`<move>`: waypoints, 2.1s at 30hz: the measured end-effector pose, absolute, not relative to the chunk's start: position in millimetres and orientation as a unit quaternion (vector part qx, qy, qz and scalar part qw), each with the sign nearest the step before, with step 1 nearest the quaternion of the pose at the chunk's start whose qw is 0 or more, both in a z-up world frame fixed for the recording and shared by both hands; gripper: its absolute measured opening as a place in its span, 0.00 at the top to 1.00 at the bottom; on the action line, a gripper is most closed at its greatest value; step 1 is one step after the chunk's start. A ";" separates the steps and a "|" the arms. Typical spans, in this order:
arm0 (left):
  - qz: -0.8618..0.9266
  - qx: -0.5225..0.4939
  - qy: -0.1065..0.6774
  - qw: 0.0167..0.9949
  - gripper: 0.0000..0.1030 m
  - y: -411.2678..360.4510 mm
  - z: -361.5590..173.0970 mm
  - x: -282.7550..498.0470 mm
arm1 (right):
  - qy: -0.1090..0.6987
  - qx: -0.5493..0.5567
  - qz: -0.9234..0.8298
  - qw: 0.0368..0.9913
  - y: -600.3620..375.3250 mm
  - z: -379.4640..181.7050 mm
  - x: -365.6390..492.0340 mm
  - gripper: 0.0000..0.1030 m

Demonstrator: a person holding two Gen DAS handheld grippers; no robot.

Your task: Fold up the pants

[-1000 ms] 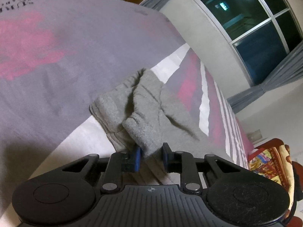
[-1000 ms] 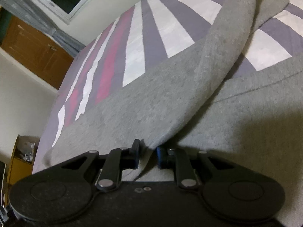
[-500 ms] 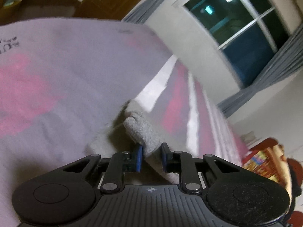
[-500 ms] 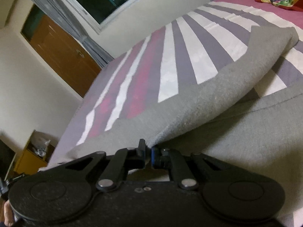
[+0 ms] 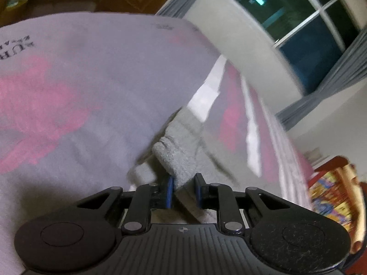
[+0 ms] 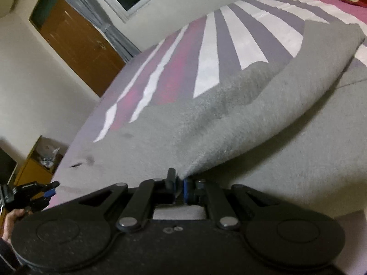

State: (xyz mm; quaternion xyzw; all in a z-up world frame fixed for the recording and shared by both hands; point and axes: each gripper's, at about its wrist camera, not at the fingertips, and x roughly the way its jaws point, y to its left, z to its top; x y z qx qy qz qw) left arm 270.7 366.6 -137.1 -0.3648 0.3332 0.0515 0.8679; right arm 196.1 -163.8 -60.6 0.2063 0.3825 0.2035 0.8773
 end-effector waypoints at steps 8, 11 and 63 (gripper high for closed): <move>0.060 -0.350 0.332 0.874 0.80 341.3 -125.5 251.0 | 0.394 0.261 0.172 0.864 -179.2 -86.5 201.0 0.65; 0.039 -0.364 0.336 0.868 0.80 321.0 -127.0 243.6 | 0.345 0.279 0.150 0.884 -206.1 -72.4 191.0 0.60; 0.080 -0.348 0.394 0.847 0.76 275.7 -170.9 287.1 | 0.389 0.105 -0.015 0.915 -318.6 -62.6 169.5 0.87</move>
